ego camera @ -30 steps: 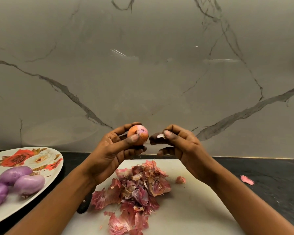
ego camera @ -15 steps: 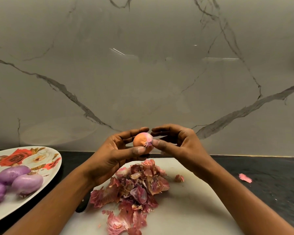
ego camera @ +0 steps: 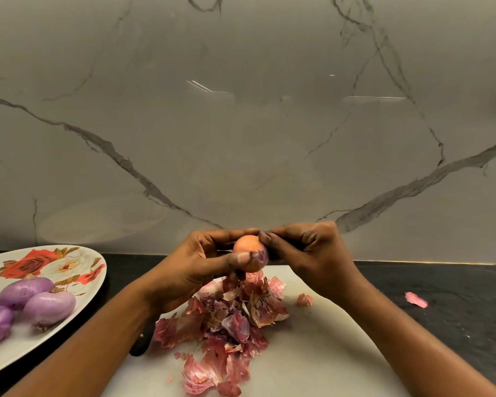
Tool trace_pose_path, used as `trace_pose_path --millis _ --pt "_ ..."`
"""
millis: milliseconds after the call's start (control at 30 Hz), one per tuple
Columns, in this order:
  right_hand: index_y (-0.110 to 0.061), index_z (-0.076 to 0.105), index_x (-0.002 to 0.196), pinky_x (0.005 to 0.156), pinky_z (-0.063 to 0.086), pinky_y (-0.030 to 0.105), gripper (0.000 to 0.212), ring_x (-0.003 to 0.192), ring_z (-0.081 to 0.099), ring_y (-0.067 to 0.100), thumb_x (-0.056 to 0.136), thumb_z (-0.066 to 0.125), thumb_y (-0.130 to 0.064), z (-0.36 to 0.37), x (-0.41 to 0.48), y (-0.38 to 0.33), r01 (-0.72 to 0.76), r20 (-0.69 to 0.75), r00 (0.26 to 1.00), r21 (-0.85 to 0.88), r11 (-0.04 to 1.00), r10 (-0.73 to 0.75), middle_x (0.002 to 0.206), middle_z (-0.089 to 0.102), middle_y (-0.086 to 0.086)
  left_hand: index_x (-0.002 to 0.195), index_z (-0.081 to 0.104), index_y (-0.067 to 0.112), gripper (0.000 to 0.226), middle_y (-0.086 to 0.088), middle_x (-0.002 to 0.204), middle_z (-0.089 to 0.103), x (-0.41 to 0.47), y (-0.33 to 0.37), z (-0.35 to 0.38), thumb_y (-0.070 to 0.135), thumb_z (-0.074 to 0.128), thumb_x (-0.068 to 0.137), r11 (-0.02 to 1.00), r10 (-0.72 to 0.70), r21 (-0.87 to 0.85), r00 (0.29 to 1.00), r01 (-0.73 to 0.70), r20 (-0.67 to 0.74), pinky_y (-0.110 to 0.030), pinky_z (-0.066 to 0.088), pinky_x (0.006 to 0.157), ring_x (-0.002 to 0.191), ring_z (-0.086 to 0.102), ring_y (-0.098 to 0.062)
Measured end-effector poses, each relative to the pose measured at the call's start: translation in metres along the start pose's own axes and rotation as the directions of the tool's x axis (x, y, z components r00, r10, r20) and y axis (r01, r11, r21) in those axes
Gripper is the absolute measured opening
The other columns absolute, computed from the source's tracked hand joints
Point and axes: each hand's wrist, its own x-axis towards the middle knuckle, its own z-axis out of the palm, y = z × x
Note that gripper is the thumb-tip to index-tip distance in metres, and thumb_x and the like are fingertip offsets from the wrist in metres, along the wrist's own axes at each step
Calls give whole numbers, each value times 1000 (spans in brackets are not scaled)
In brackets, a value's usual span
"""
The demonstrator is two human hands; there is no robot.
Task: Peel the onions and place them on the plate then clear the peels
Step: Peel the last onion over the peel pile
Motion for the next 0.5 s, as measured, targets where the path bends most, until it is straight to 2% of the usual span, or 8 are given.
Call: trace_pose_path --millis 100,167,233,333,500 --pt "-9 82 111 69 66 31 18 84 78 7 98 74 -18 1 0 1 20 -8 1000 -57 998 -21 95 82 -1 133 73 26 42 -7 136 69 0 -4 1 15 71 93 1000 -20 19 999 19 45 -47 56 107 128 65 -32" --pt "-8 82 110 69 67 32 17 83 79 9 98 74 -17 0 0 0 -19 -4 1000 -22 1000 19 94 81 0 136 71 28 42 -6 138 68 0 -4 1 17 69 95 999 -39 -2 998 39 52 -49 52 111 130 64 -31" --pt "-9 81 112 73 67 32 18 86 79 10 97 75 -16 -2 0 -3 -60 24 998 52 997 58 97 81 0 141 67 29 42 -8 140 66 1 -2 1 21 64 100 999 -38 -21 998 39 58 -45 53 105 125 65 -30" --pt "-13 78 120 75 64 26 25 87 80 11 95 77 -17 -6 0 -8 -84 92 993 116 990 73 100 82 -2 148 60 29 42 -12 141 65 1 1 0 27 60 106 997 -15 -77 997 20 71 -45 57 96 111 66 -31" --pt "-11 80 118 83 66 34 27 95 79 13 93 80 -21 -7 0 -5 -88 118 990 115 989 74 104 82 -2 151 56 33 53 -7 145 64 1 -1 2 27 62 99 992 -55 -101 989 70 138 -44 60 95 115 68 -29"
